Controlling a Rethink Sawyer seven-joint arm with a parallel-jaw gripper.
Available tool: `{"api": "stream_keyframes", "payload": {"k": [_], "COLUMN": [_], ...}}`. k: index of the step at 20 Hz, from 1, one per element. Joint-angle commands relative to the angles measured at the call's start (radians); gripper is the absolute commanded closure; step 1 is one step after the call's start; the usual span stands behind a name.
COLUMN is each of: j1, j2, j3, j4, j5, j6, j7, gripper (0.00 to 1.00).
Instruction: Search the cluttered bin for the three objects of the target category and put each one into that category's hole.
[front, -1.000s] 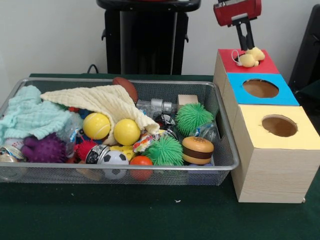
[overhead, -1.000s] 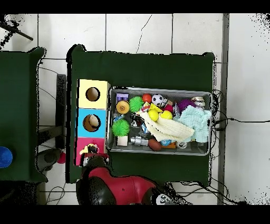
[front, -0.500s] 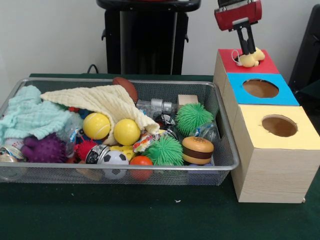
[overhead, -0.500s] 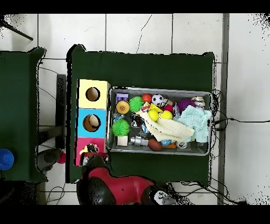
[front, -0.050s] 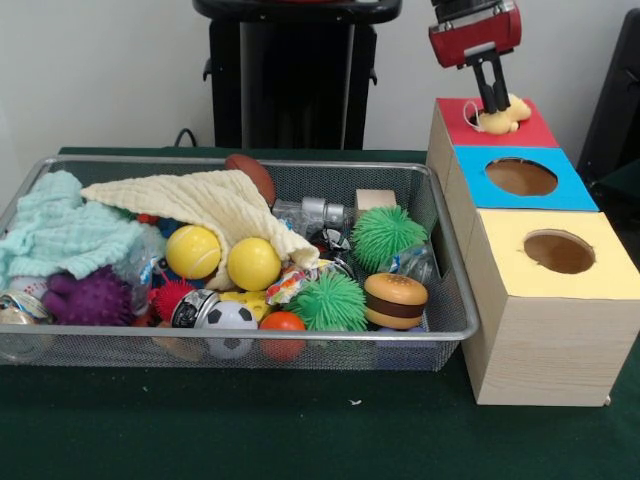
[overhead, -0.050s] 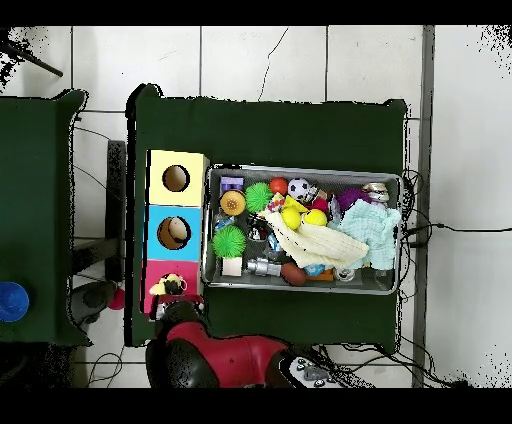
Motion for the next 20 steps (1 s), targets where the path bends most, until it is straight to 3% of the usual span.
{"api": "stream_keyframes", "payload": {"k": [1,13,20], "j1": [0.006,0.027,0.027], "j2": [0.053,0.099,-0.045], "j3": [-0.038,-0.073,-0.085], "j4": [-0.157,-0.17,-0.152], "j5": [-0.023,-0.045,0.013], "j6": [-0.062,-0.12,0.094], "j7": [0.152,0.164,0.103], "gripper": [1.0,1.0,1.0]}}
